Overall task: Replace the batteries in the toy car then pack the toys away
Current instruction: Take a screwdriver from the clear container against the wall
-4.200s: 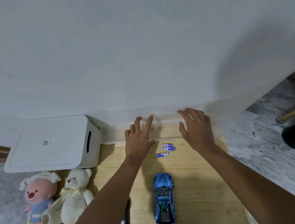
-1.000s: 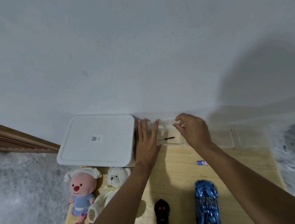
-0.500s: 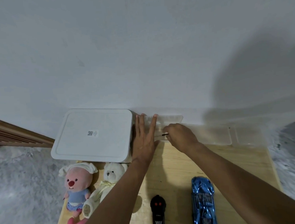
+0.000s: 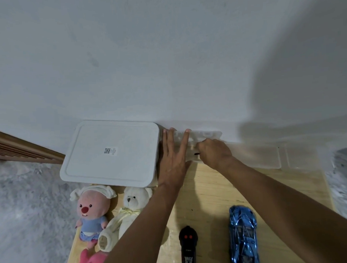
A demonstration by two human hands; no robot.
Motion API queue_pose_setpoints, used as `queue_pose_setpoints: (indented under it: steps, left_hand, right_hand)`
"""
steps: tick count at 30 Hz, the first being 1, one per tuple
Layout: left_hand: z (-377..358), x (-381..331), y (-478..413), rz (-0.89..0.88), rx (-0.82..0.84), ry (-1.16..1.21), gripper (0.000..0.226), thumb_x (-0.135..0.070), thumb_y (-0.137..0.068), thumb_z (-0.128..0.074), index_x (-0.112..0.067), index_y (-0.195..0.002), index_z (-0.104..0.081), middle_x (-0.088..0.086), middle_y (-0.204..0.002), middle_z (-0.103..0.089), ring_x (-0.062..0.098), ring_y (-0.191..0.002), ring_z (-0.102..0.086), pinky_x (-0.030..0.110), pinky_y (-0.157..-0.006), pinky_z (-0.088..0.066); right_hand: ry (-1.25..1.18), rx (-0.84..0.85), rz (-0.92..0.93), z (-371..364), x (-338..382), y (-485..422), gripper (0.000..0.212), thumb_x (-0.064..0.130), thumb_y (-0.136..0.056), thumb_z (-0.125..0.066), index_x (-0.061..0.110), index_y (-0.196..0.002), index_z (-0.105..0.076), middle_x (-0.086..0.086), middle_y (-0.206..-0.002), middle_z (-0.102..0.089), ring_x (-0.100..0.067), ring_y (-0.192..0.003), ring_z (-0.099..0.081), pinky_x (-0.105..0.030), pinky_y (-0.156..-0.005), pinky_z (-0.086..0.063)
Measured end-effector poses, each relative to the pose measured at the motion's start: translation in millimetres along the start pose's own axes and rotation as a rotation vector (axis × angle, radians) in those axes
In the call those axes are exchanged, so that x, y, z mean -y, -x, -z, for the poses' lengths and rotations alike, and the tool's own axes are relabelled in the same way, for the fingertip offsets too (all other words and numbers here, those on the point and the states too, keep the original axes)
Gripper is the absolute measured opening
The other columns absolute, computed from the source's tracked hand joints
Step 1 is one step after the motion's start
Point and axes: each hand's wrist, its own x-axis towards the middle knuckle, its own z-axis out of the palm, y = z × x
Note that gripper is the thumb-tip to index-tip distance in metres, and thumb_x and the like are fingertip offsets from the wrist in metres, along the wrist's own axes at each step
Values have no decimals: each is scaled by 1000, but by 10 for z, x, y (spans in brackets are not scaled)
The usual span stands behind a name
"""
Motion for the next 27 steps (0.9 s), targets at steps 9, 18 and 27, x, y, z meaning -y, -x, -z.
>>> queue_pose_setpoints:
  steps: [9,18,27]
  left_hand:
    - [35,-9,23,4,13,-61,112,-38,-87,-80,-32,-164,1,23,-169,0,40,-158,6,49,-120,-39]
    - [33,-46,42,35,21,-82,115,-39,-85,-82,-33,-165,0,19,-170,1,38,-159,7,45,-112,-50]
    - [24,-28,113,15,40,-33,112,-37,-92,-76,-36,-163,11,17,-170,15,34,-157,19,46,-111,-50]
  right_hand:
    - [-957,-365,-272,-3,-29,550,8,19,-83,-81,22,-90,-80,16,-76,-71,4,-70,-65,-12,-69,-49]
    - [-1000,-575,-253,227,-13,706,29,12,-105,-44,19,-119,-69,4,-102,-66,-7,-89,-63,-16,-85,-48]
    - [-412,-377,-238,244,-133,576,39,38,-99,-56,32,-138,-55,1,-115,-59,-26,-96,-65,-38,-85,-54]
